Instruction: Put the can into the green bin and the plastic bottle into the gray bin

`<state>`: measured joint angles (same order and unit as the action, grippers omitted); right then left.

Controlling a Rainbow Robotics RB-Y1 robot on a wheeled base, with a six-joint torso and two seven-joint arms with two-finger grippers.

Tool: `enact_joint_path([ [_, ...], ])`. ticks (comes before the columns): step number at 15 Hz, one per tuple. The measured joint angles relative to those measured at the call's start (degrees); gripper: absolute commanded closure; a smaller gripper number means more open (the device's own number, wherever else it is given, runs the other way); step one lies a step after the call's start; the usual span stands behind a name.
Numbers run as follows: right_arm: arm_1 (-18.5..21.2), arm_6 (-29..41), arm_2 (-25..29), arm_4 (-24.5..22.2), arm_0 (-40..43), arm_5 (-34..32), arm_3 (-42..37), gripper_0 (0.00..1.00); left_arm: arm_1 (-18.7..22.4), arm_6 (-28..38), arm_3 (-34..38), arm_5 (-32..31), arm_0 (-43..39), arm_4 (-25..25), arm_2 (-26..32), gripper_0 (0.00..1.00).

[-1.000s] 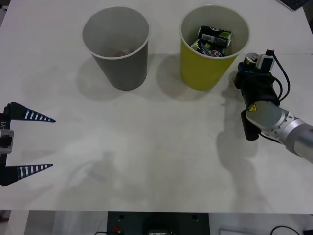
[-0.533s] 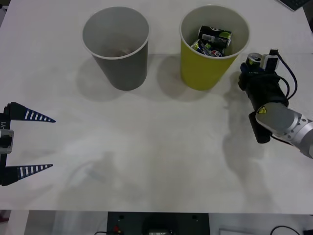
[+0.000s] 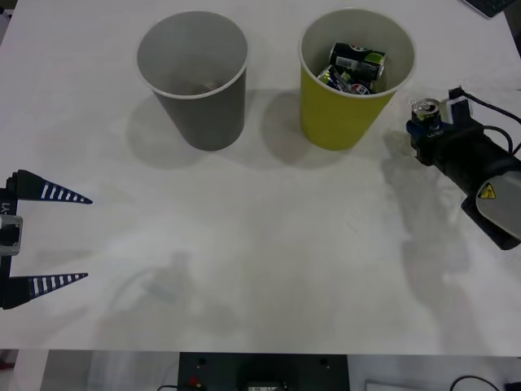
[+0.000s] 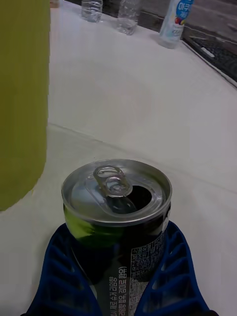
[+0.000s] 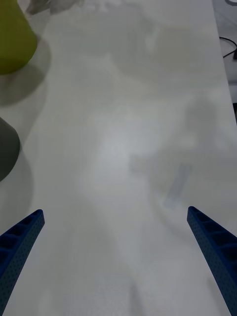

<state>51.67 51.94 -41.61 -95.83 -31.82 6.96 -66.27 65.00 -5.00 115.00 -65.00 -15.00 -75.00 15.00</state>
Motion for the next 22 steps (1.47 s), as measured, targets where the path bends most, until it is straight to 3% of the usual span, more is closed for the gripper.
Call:
enact_joint_path([
  [3,4.3,-0.1,6.9,-4.6,5.0,-10.4,-8.8,1.0,0.0,0.0,0.0,0.0,0.0,0.0,0.0,0.0],
  [6,7.1,-1.3,18.0,-6.1,12.3,-23.8,-18.4,1.0,0.0,0.0,0.0,0.0,0.0,0.0,0.0,0.0],
  [11,7.4,-0.2,38.4,-6.5,24.5,-46.9,-32.6,1.0,0.0,0.0,0.0,0.0,0.0,0.0,0.0,0.0],
  [14,6.3,6.6,46.9,-9.0,27.2,-60.0,-39.9,1.0,0.0,0.0,0.0,0.0,0.0,0.0,0.0,0.0],
  [17,3.9,17.1,52.7,-15.1,27.2,-71.5,-47.5,1.0,0.0,0.0,0.0,0.0,0.0,0.0,0.0,0.0],
  [19,3.5,23.6,53.8,-18.3,26.6,-76.8,-52.1,1.0,0.0,0.0,0.0,0.0,0.0,0.0,0.0,0.0],
  [22,3.5,25.9,53.9,-19.0,22.2,-83.7,-53.6,1.0,0.0,0.0,0.0,0.0,0.0,0.0,0.0,0.0],
])
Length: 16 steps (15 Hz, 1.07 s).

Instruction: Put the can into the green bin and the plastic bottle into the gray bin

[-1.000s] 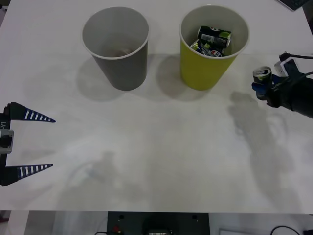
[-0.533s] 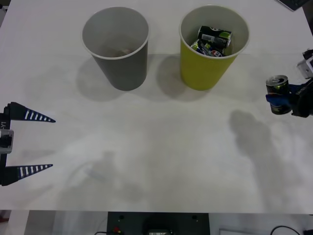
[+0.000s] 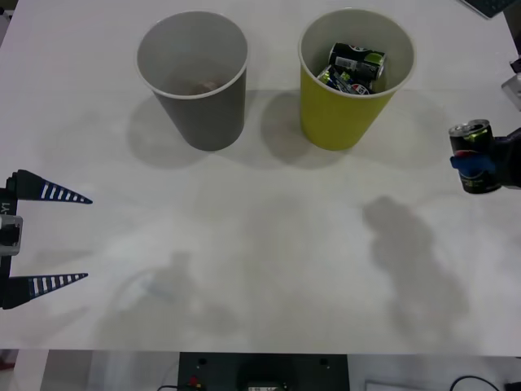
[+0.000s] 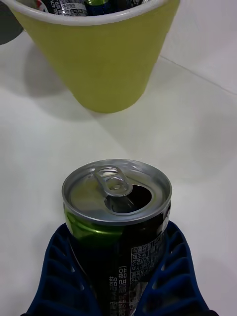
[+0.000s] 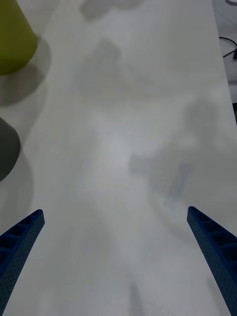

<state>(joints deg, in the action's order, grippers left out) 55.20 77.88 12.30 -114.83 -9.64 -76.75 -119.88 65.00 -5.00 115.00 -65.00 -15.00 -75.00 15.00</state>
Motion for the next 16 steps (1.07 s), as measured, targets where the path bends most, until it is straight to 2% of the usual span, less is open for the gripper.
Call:
enact_joint_path([
  [5,0.0,0.1,-0.9,0.6,-12.4,-12.7,2.1,1.0,0.0,0.0,0.0,0.0,0.0,0.0,0.0,0.0],
  [8,0.0,0.8,-5.0,0.9,-21.5,-13.3,6.4,1.0,0.0,0.0,0.0,0.0,0.0,0.0,0.0,0.0],
  [9,0.2,3.0,-6.7,0.9,-24.0,-13.3,7.7,1.0,0.0,0.0,0.0,0.0,0.0,0.0,0.0,0.0],
  [11,0.3,5.3,-11.3,-1.5,-29.9,-13.3,9.6,1.0,0.0,0.0,0.0,0.0,0.0,0.0,0.0,0.0],
  [16,0.2,5.4,-20.7,-2.3,-42.6,-13.3,20.8,1.0,0.0,0.0,0.0,0.0,0.0,0.0,0.0,0.0],
])
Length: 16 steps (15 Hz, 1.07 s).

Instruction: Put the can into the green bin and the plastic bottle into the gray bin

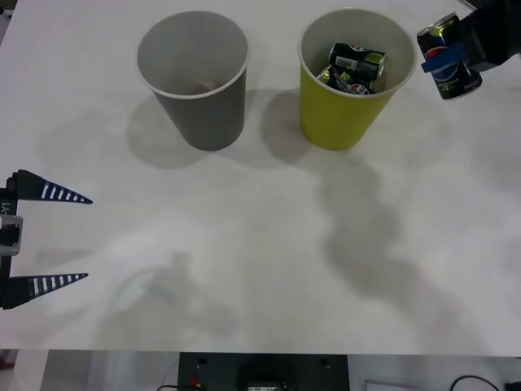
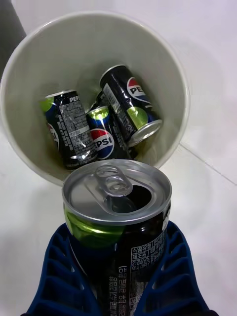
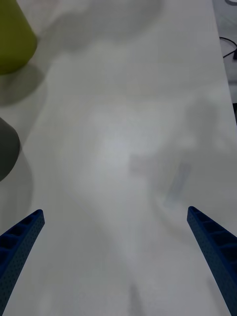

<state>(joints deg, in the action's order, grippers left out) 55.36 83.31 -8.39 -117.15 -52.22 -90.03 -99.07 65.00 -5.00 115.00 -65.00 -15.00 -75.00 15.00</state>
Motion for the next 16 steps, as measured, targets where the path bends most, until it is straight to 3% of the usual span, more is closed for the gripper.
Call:
enact_joint_path([
  [5,-2.3,0.0,-9.5,-0.7,-11.8,0.0,12.3,1.0,0.0,0.0,0.0,0.0,0.0,0.0,0.0,0.0],
  [11,-11.9,0.0,-15.5,-9.1,-22.7,0.0,27.4,1.0,0.0,0.0,0.0,0.0,0.0,0.0,0.0,0.0],
  [14,-16.3,0.0,-16.3,-13.2,-25.6,0.9,32.9,0.91,0.0,0.0,0.0,0.0,0.0,0.0,0.0,0.0],
  [15,-17.3,-0.1,-16.4,-14.2,-26.0,2.0,33.9,0.83,0.0,0.0,0.0,0.0,0.0,0.0,0.0,0.0],
  [16,-18.1,-0.1,-16.5,-15.0,-26.2,3.2,34.3,0.67,0.0,0.0,0.0,0.0,0.0,0.0,0.0,0.0],
])
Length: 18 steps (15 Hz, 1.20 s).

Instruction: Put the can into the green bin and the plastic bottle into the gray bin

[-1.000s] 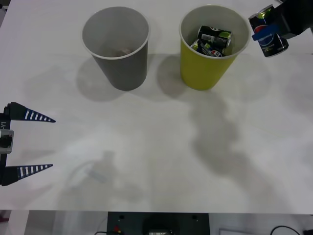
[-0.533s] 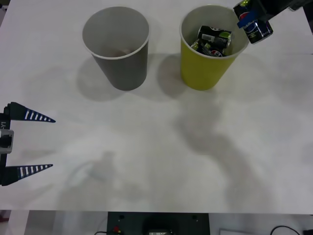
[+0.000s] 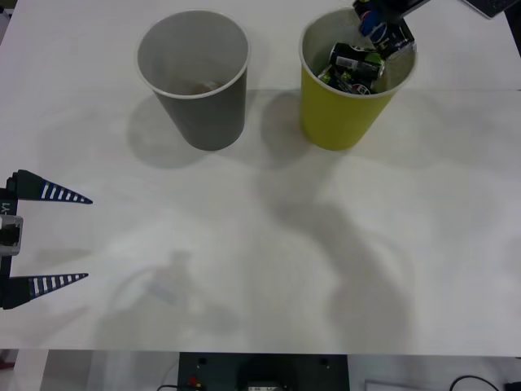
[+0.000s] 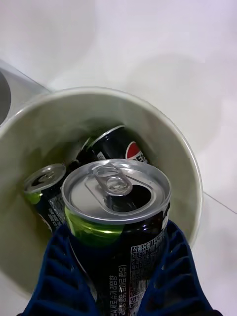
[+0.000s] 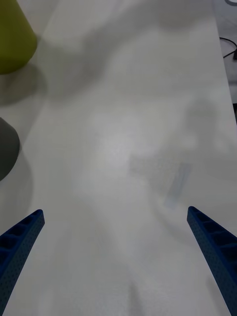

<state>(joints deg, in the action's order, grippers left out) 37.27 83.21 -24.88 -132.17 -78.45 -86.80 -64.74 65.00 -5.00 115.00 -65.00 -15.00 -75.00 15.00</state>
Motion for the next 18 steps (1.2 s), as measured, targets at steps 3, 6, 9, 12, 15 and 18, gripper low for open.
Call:
enact_joint_path([
  [3,-0.7,-3.1,-0.6,-0.7,0.0,2.1,0.1,0.0,0.0,0.0,0.0,0.0,0.0,0.0,0.0,0.0],
  [6,-0.3,-5.0,-0.6,0.9,0.0,2.1,0.2,0.0,0.0,0.0,0.0,0.0,0.0,0.0,0.0,0.0],
  [9,1.3,-6.0,0.5,4.3,0.1,1.1,0.1,0.0,0.0,0.0,0.0,0.0,0.0,0.0,0.0,0.0],
  [12,3.3,-8.8,5.7,7.4,2.0,-2.8,-2.6,0.0,0.0,0.0,0.0,0.0,0.0,0.0,0.0,0.0],
  [15,5.6,-9.2,11.3,9.4,7.3,-3.2,-11.4,0.0,0.0,0.0,0.0,0.0,0.0,0.0,0.0,0.0],
  [18,8.1,-12.7,16.2,14.8,13.3,-3.2,-17.4,0.0,0.0,0.0,0.0,0.0,0.0,0.0,0.0,0.0],
])
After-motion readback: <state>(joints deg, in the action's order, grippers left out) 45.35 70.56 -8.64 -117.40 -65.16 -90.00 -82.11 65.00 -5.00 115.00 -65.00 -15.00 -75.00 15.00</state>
